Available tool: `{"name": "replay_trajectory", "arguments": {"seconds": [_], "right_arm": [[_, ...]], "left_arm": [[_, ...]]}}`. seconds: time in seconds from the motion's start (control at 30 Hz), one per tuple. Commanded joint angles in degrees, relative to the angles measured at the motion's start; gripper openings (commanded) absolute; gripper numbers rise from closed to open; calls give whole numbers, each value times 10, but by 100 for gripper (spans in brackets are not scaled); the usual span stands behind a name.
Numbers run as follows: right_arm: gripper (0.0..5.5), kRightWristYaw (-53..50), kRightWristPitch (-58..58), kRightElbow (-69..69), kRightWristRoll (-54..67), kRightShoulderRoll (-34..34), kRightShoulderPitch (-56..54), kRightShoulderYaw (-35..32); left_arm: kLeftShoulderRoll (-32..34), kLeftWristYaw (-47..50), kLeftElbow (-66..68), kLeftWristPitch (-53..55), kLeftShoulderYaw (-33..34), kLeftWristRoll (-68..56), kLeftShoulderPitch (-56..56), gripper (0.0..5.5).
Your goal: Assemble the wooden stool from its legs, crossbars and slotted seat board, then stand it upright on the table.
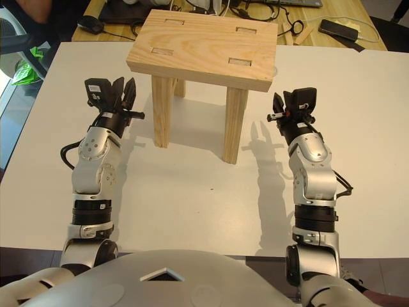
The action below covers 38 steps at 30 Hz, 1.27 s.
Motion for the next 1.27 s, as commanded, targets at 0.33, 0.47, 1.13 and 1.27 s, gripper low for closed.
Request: {"name": "replay_trajectory", "arguments": {"seconds": [0.33,0.47,1.13,1.27], "right_arm": [[108,0,2,-15,0,18,3,-19],[108,2,1,-6,-1,21,-2,-21],[108,14,7,6,0,30,-14,-24],[108,14,8,6,-2,30,-16,-22]], "left_arm": [[-13,-1,-9,3,22,-25,0,124],[-12,-4,0,-2,22,-24,-7,124],[-9,-15,13,-16,26,-31,-13,124],[-9,-16,13,-16,28,-33,-13,124]]}}
